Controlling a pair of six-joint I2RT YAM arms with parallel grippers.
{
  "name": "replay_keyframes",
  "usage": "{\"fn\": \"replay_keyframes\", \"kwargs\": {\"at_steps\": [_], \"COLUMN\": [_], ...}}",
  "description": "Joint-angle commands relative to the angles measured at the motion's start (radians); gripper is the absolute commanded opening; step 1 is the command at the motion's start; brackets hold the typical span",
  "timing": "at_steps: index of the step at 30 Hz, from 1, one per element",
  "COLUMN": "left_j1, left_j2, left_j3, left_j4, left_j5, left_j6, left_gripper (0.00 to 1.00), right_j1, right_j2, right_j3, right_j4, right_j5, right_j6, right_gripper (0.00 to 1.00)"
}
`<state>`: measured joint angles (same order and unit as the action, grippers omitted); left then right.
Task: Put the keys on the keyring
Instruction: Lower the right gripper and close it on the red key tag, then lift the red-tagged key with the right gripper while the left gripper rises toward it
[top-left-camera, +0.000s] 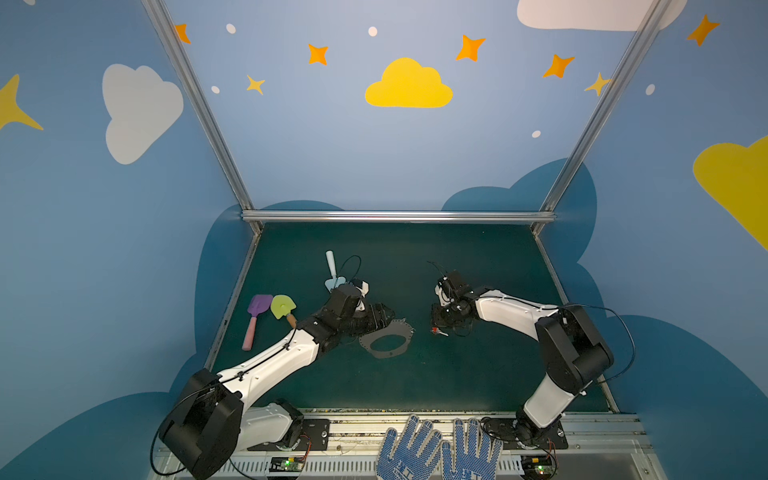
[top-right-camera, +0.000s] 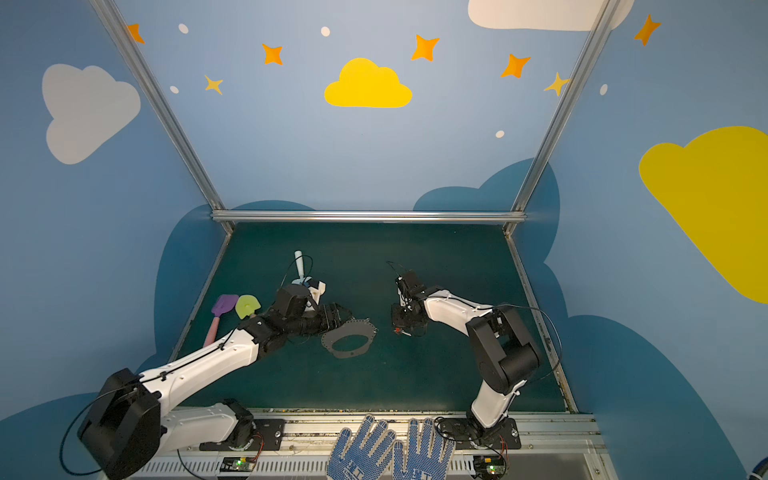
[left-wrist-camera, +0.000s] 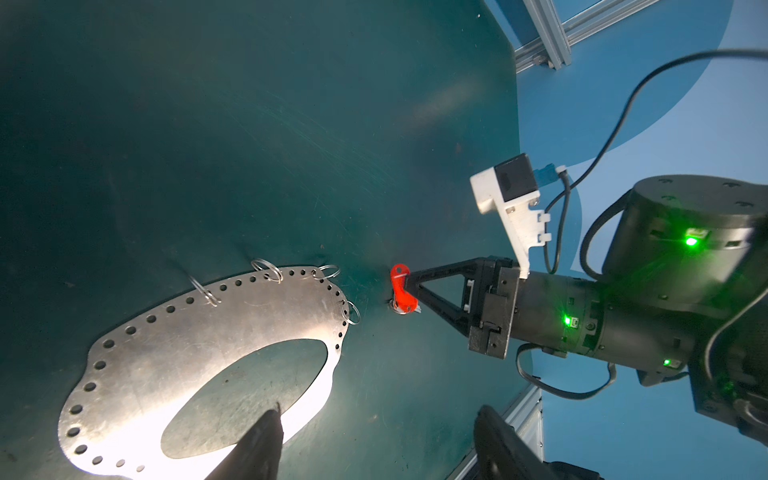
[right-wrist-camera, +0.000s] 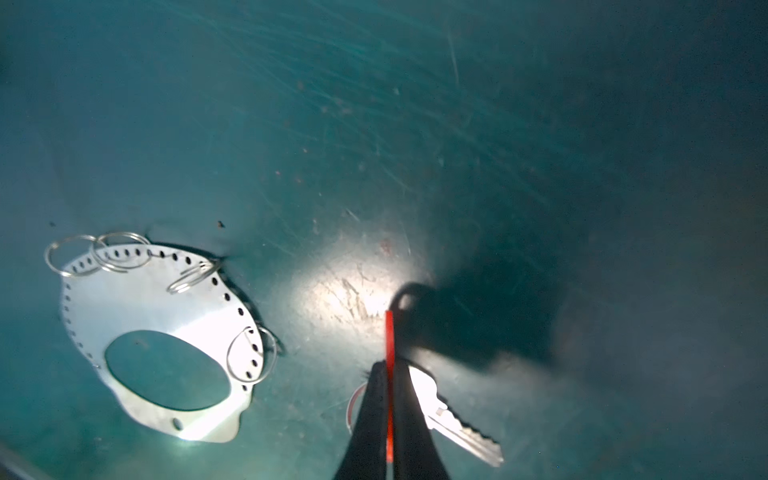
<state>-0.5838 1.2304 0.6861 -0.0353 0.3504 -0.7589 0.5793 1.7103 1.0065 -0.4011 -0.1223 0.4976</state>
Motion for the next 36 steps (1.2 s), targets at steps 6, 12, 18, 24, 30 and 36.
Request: {"fn": "replay_keyframes", "kwargs": {"at_steps": [6,12,18,24,30,36], "left_j1": [-0.002,-0.002,-0.003,-0.027,-0.055,-0.078], "left_j2": [0.007,-0.012,-0.066,-0.14,-0.171,-0.111], "left_j3": [0.052,0.14,0.205,0.212,0.155,0.244], "left_j4": [-0.016,-0.028,-0.001,0.049,0.15,0.072], "left_j5": [0.003,0.047,0.104,0.075,-0.074,0.027], "left_j6": [0.02,0.079,0.149,0.214,0.247,0.317], "left_gripper": [0.74,0.63,0.54,0.65,0.68,0.57], "right_j1": [-0.004,-0.004,-0.005,-0.004,-0.004,-0.002], "right_j2": [-0.198,-0.379,-0.488,-0.536,-0.557,-0.562], "right_j3": [0.082,0.165,0.259,0.33,0.334,0.332], "right_j4": [-0.09,-0.144,-0.159,-0.177,-0.147,-0.12], "right_j5": [-0.017,-0.041,-0.069,-0.094,-0.132,-0.158], "right_j6": [-0.065,-0.083,-0.093,-0.101,-0.077,-0.058], "right_gripper": [0.0,0.0,0.0,0.01,0.01,0.02]}}
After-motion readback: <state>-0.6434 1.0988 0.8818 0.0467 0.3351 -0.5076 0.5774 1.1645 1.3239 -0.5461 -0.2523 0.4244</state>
